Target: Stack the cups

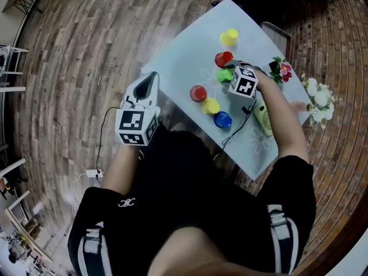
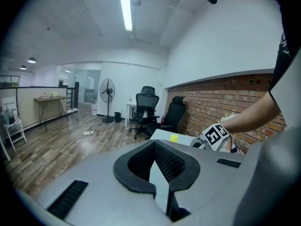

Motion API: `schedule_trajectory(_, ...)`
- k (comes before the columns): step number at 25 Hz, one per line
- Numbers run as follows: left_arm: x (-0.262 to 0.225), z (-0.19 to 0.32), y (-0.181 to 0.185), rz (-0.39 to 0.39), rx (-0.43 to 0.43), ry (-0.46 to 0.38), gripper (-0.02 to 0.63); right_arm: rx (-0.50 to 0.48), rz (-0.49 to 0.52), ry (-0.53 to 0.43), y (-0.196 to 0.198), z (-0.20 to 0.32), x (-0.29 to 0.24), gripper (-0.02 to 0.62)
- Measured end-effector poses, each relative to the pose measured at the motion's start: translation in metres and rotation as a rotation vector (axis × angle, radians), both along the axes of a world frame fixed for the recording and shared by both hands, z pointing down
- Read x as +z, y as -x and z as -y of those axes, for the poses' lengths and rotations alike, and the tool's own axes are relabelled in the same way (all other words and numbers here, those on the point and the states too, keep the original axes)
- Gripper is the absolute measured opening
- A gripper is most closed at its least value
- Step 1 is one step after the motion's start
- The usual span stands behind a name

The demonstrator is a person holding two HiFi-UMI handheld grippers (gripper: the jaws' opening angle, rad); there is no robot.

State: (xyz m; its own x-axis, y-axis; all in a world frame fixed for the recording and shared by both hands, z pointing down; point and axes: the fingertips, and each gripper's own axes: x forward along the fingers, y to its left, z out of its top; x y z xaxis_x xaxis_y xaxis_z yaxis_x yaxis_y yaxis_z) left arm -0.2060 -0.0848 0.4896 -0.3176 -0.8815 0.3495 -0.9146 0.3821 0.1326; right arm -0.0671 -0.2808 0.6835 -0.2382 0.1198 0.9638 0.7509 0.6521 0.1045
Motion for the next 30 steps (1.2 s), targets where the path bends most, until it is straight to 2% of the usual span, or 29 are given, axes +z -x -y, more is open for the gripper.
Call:
schedule_trajectory(18,-0.002,0.008,0.011,-0.004,0.067,-0.010,0.002,0.126,0.021,-0.075,0.010,0.003,0.026,0.276)
schedule_trajectory(26,-0.014,0.008,0.011,0.015,0.128,-0.041,0.002,0.200,0.043,-0.086,0.005,-0.004,-0.005,0.275)
schedule_trajectory(30,-0.022,0.013,0.004,0.014,0.182,-0.072,0.002,0.297,0.030,-0.094,-0.005,-0.004,-0.035,0.276)
